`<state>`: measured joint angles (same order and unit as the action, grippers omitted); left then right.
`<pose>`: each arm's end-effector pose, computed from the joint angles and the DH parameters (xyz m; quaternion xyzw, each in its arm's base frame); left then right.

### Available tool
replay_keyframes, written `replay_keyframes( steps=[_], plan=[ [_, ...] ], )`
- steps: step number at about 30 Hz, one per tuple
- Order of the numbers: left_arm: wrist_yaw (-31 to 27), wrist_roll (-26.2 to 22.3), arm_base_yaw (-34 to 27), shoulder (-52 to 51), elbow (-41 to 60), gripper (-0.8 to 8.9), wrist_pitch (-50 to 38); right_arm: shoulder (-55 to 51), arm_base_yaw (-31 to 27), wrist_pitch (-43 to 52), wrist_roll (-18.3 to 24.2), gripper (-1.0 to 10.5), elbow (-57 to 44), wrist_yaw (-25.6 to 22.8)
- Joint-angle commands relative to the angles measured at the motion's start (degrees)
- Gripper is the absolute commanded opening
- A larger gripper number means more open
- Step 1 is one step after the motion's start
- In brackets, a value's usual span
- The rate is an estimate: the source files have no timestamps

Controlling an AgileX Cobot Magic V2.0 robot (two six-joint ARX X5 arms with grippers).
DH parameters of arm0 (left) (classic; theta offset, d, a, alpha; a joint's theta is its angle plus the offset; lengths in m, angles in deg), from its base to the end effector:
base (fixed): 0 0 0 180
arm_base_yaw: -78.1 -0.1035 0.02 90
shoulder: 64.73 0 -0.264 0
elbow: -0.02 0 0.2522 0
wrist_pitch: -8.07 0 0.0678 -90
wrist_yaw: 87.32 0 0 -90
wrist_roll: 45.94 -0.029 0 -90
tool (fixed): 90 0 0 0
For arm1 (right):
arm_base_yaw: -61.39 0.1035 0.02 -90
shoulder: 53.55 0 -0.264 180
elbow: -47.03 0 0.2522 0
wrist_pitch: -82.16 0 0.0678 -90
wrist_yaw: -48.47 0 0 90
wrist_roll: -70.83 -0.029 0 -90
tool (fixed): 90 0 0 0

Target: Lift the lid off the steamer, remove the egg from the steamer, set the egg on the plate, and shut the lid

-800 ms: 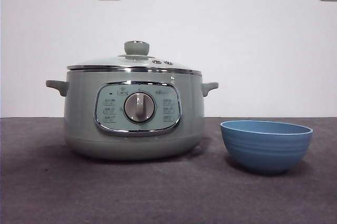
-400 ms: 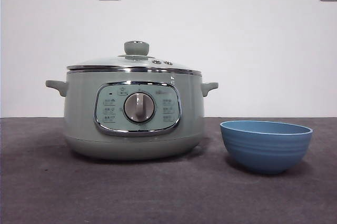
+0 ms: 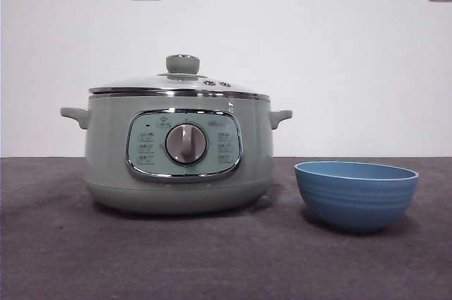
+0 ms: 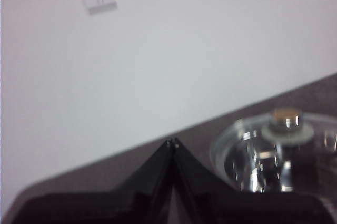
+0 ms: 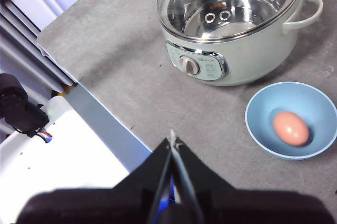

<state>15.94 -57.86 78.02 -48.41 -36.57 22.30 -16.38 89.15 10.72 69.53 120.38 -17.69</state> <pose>0.0987 -0.0065 0.2752 0.1091 -0.0639 -0.1086 0.9860 0.0744 0.0524 0.3574 -0.0006 0.3074 0.4113 0.8581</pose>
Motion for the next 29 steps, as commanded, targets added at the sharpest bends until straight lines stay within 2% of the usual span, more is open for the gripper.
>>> replay_keyframes(
  steps=[1, 11, 18, 27, 29],
  plan=[
    [0.1, 2.9, -0.9, -3.2, 6.1, -0.03, -2.6, 0.0, 0.1, 0.1, -0.3, 0.0, 0.3, -0.1],
    [-8.9, 5.8, -1.1, -10.8, 18.1, -0.03, -3.4, 0.0, 0.1, 0.1, -0.3, 0.0, 0.3, -0.1],
    [-9.1, 8.6, -1.1, -14.5, 22.7, -0.03, -2.7, 0.0, 0.1, 0.1, -0.3, 0.0, 0.3, -0.2],
    [-9.3, 10.0, -1.1, -16.2, 22.7, -0.03, 10.4, 0.0, 0.1, 0.1, -0.3, 0.0, 0.3, -0.1],
    [-9.2, 11.4, -1.1, -16.2, 22.6, -0.03, 10.2, 0.0, 0.1, 0.1, -0.3, 0.0, 0.3, -0.2]
  ],
)
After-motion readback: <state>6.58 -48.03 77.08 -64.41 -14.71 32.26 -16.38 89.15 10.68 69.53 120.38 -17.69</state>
